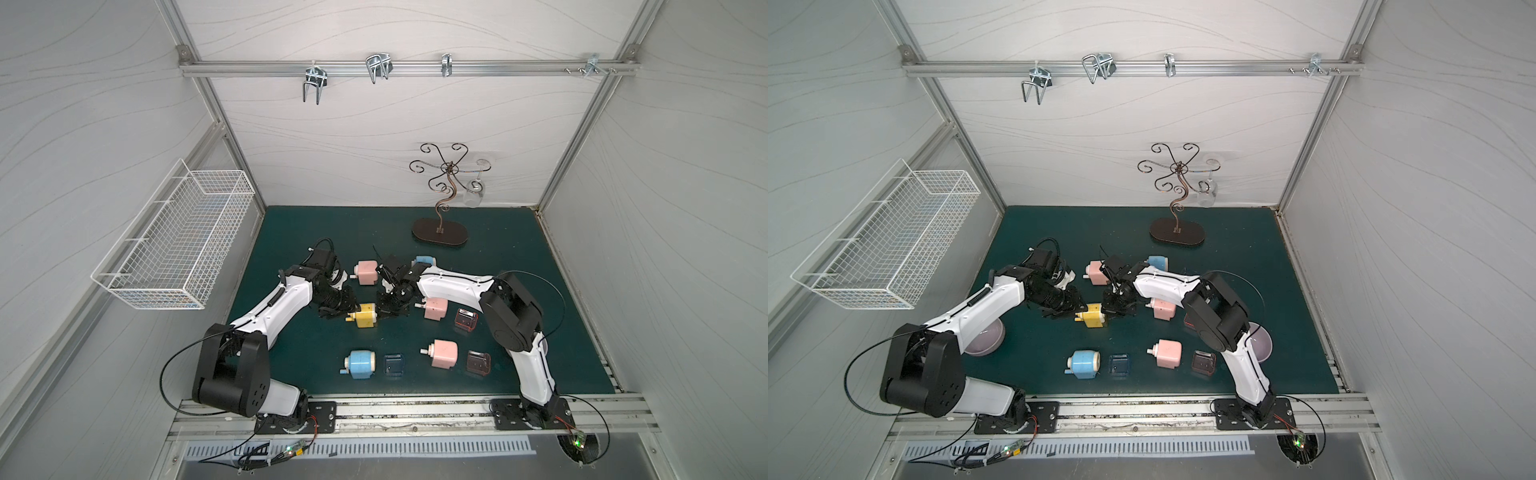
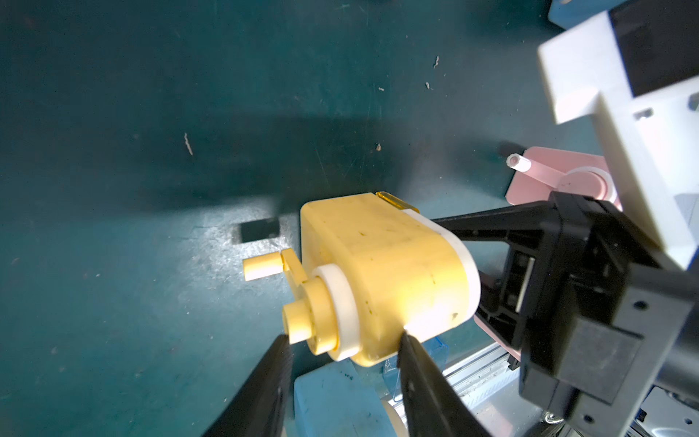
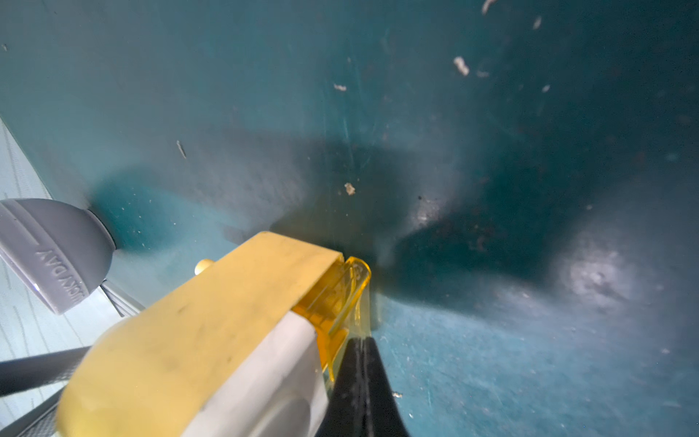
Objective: Put the tray back into the pencil sharpener
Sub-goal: Close the container of the pencil sharpener.
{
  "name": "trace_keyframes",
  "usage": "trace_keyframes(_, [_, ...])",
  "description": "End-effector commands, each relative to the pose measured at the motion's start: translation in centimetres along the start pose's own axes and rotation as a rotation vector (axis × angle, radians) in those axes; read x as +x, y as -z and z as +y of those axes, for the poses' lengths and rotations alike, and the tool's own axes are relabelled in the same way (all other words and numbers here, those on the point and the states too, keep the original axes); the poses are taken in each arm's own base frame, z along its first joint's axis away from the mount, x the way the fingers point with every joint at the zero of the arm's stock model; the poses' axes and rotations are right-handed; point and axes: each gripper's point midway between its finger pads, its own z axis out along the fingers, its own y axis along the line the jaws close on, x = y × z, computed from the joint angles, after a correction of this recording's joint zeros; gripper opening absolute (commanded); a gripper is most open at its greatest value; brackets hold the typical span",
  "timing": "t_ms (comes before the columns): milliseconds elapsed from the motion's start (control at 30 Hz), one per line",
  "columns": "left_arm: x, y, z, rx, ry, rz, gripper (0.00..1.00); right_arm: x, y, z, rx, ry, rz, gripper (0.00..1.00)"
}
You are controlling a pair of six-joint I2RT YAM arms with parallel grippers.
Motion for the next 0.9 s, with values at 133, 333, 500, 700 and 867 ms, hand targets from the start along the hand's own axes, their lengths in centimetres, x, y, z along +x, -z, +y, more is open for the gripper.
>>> trace_keyframes(133, [1.3,-1.5,2.3,-0.096,0.021,0.071,0.49,0.8,-0.2,3.8,-0.111,0.041,0.021,0.0])
trace_keyframes(333, [1.3,-1.5,2.2,-0.094,0.019,0.074,0.49,0.8,0.0,4.6,-0.135,0.046,0.014,0.0])
trace_keyframes(500, [1.4,-1.5,2.2,-0.096,0.015,0.07,0.49,0.9,0.4,4.5,-0.126,0.05,0.003,0.0])
trace_keyframes(700, [1.3,-1.4,2.2,-0.098,0.013,0.067,0.49,0.6,1.9,2.3,-0.015,0.048,-0.052,0.0])
trace_keyframes(867, [1.2,-1.3,2.1,-0.096,0.012,0.064,0.51,0.7,3.2,0.8,0.054,0.047,-0.097,0.04])
